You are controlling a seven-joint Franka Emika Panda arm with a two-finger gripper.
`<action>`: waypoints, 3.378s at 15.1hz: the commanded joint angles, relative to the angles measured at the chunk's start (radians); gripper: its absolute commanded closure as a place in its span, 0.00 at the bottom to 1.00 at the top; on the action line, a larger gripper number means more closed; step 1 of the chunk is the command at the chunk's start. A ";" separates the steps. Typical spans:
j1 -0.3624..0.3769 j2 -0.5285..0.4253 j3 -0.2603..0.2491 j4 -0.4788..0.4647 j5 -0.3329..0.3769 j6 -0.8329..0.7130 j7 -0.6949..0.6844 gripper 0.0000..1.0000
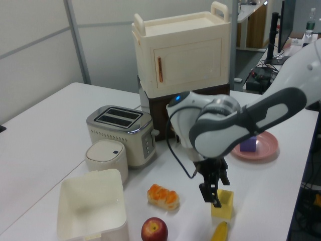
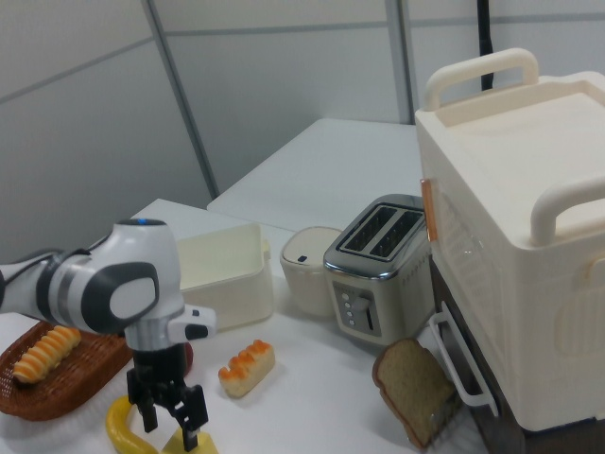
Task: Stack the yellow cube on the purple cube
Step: 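Move the gripper over the yellow cube and lower toward it, then close the gripper on the yellow cube and lift it, then carry the yellow cube over the purple cube on the pink plate, then lower the yellow cube onto the purple cube and open the gripper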
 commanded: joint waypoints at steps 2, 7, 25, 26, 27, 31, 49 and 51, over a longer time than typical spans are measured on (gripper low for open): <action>0.015 0.059 -0.010 -0.018 -0.018 0.059 0.009 0.00; 0.002 0.111 -0.011 -0.017 -0.052 0.088 0.009 0.03; -0.682 0.161 -0.028 0.459 0.003 -0.214 -0.577 0.61; -0.717 0.178 -0.028 0.453 -0.004 -0.184 -0.584 0.61; -0.734 0.194 -0.028 0.454 -0.006 -0.165 -0.585 0.61; -0.772 0.258 -0.030 0.454 -0.040 -0.113 -0.578 0.54; -0.691 0.280 -0.018 0.548 0.002 -0.173 -0.364 0.00; -0.691 0.261 -0.018 0.578 0.002 -0.197 -0.363 0.00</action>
